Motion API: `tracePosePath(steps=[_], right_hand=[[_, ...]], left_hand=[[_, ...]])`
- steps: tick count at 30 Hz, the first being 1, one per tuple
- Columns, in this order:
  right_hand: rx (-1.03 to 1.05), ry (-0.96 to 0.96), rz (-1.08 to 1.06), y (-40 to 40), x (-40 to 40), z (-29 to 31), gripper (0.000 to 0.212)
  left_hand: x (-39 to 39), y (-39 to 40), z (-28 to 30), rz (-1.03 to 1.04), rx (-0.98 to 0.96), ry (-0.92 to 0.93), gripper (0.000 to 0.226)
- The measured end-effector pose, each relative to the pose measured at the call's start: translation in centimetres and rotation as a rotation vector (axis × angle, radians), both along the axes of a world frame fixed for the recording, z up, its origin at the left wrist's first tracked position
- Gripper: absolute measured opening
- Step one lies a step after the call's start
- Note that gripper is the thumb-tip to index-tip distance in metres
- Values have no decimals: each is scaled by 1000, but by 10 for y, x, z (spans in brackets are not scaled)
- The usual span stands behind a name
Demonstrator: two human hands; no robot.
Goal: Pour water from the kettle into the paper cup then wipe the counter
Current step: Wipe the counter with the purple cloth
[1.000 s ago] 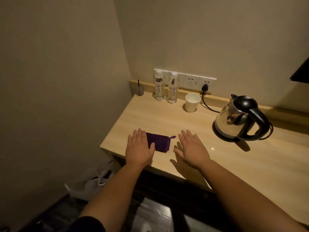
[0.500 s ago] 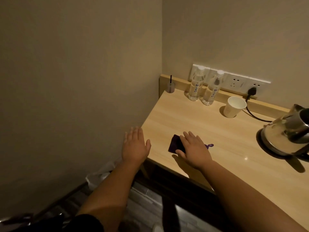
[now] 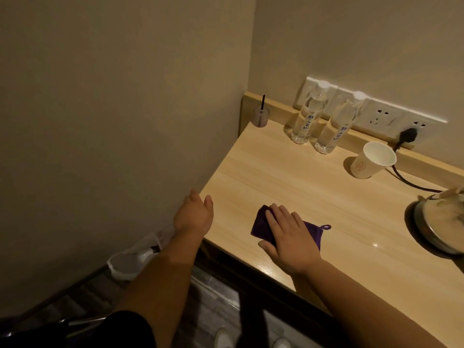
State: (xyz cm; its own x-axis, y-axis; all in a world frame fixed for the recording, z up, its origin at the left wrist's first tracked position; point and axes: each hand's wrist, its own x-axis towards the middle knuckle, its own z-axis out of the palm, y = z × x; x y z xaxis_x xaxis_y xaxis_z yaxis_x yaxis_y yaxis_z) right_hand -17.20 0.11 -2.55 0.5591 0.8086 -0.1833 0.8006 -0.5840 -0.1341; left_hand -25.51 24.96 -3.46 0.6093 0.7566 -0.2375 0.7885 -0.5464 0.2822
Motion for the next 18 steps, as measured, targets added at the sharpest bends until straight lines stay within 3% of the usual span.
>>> tracePosePath(steps=[7,13,15,18], right_hand=[[-33,59,161,-32,-38,7,100],[116,180,173,-57,-77,16,76],[373,519,-71,-52,-62,39,61],[622,1277,-673,-27,-15,74,31]], left_hand=[[4,-2,-13,15,146,-7,57],[2,-2,-14,5,164,-44,56],[4,-1,-15,8,164,-47,54],[4,-1,-14,18,161,-40,55]])
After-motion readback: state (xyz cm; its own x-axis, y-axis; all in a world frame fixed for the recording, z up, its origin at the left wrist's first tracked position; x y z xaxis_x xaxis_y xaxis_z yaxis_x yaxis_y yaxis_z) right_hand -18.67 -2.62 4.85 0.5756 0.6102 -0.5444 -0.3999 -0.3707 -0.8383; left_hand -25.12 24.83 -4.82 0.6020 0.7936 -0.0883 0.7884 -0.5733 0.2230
